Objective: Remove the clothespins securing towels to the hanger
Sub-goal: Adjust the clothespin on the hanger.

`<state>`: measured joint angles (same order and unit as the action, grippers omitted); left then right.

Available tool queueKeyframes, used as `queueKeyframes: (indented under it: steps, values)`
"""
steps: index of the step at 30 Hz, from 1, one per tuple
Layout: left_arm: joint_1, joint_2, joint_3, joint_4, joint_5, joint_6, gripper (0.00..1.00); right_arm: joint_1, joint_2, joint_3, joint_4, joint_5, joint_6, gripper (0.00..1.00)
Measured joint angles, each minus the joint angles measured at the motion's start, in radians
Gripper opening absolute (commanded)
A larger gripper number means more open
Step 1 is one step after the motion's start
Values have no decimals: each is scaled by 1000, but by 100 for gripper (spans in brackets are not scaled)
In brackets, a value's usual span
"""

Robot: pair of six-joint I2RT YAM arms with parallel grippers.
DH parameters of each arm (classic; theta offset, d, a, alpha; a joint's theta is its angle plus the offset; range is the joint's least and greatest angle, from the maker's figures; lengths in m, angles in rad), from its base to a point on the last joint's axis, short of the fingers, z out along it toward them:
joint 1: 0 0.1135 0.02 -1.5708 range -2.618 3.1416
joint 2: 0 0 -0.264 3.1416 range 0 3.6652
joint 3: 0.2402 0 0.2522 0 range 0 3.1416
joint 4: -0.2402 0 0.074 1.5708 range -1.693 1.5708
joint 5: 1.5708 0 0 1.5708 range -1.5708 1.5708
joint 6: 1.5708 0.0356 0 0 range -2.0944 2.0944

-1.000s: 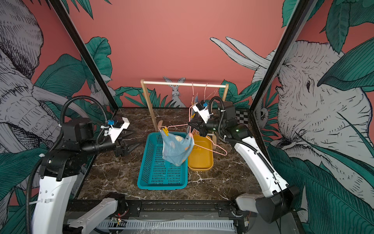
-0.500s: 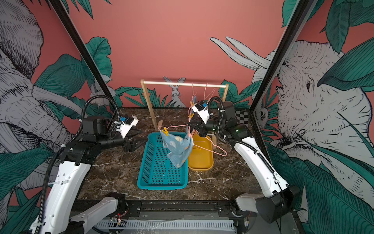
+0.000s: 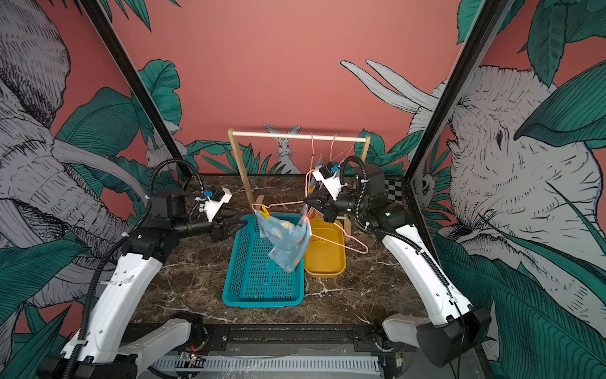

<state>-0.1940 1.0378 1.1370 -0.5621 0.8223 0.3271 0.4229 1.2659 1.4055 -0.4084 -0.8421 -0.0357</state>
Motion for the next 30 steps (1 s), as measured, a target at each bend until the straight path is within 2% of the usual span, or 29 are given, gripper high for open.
queueKeyframes:
  steps: [7,22,30]
  values:
    - [0,81,-7,69,26,-45,56,0,0,0,30,-22,23,0]
    - [-4,163,-22,192,101,-137,52,0,14,0,63,-45,52,0]
    - [-31,192,-24,213,95,-169,52,0,18,0,76,-45,61,0]
